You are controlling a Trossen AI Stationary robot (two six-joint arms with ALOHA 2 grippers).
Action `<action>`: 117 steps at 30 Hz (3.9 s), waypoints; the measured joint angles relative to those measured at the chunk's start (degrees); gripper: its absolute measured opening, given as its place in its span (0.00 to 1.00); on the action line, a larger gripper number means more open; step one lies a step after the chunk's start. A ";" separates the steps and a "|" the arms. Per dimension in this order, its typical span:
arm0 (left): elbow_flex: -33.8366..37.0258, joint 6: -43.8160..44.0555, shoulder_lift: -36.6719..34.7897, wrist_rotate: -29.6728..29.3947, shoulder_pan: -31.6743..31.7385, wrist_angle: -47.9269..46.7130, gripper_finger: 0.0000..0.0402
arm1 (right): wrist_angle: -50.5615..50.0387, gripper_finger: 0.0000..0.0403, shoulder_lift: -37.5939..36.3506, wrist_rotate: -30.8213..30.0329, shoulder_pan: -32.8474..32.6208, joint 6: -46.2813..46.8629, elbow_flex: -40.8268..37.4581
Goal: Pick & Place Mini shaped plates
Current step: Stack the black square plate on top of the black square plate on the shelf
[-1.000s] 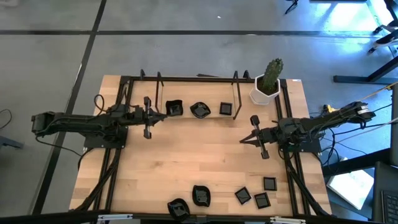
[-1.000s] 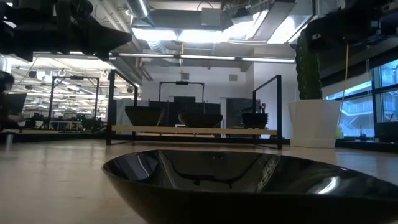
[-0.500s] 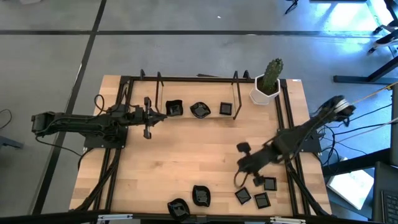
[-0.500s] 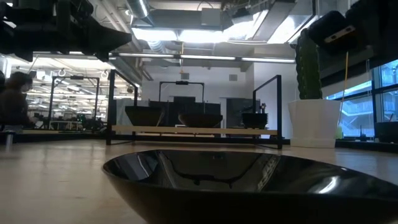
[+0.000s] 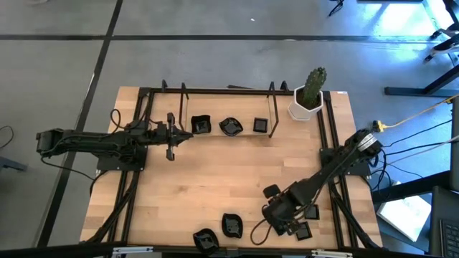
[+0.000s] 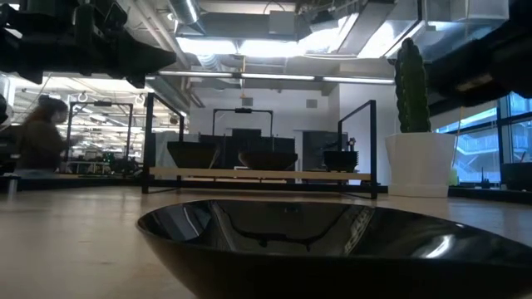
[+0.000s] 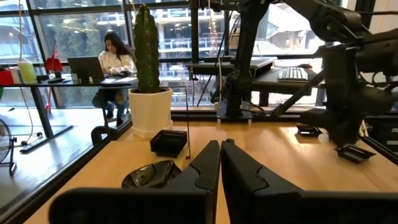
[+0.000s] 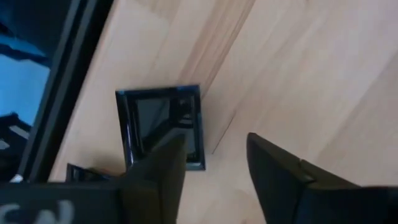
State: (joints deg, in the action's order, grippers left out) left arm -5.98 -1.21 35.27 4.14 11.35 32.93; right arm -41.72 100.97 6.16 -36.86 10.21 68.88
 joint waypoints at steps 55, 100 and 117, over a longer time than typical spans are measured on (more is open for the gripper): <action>0.00 0.46 0.02 0.00 0.00 -1.90 0.02 | 1.56 0.41 6.62 -4.44 -3.96 0.25 -0.11; 0.00 -0.02 0.02 -0.02 0.00 -1.90 0.02 | 0.82 0.04 5.12 -6.12 -0.61 -2.34 -0.11; 0.02 -1.51 0.00 -0.04 -0.01 -2.62 0.02 | -3.60 0.02 -15.85 -13.24 28.15 -12.53 0.53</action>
State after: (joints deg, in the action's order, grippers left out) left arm -5.96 -2.72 35.27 4.10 11.34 30.30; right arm -45.32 85.12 -7.09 -8.70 -2.32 69.41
